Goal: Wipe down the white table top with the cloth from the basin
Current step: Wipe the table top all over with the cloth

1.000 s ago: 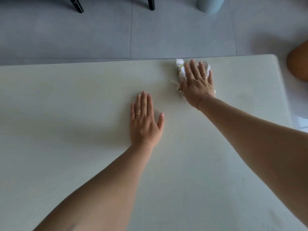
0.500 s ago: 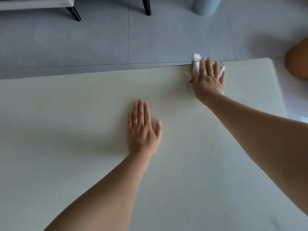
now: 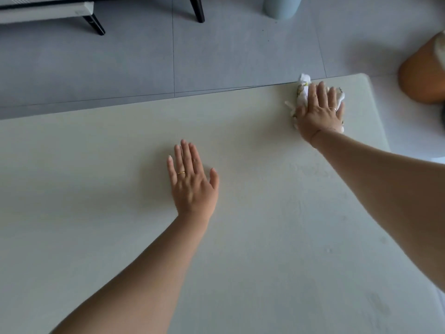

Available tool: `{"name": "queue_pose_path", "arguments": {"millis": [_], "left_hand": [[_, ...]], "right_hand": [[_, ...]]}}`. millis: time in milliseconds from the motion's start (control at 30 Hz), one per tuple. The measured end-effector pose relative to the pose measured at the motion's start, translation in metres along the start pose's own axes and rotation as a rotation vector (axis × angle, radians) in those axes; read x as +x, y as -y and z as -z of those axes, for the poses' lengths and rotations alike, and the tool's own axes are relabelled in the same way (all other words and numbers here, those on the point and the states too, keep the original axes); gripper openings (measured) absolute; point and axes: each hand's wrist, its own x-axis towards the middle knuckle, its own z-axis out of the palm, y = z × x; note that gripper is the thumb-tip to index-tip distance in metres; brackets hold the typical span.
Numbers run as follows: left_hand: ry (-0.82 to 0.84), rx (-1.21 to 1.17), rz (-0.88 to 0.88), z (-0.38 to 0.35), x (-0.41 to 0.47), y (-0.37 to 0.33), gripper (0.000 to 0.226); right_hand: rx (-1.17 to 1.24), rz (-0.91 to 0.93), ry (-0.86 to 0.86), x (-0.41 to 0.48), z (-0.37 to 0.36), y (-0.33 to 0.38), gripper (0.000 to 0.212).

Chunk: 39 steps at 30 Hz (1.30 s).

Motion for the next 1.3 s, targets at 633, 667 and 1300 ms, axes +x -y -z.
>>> {"name": "queue_pose_path", "arguments": {"millis": [633,667,1300], "left_hand": [[0.040,-0.130,-0.047,-0.019,-0.079,-0.065,0.068],[0.040,-0.136,-0.050,-0.018,-0.079,-0.065,0.067],[-0.015,-0.183,-0.048,-0.016,-0.079,-0.066,0.065]], "right_hand": [[-0.056,0.338,-0.023,-0.165,-0.054,0.005,0.058],[-0.104,0.487,0.012,-0.173,-0.054,-0.001,0.057],[-0.081,0.356,-0.054,-0.211,-0.047,-0.084,0.055]]}}
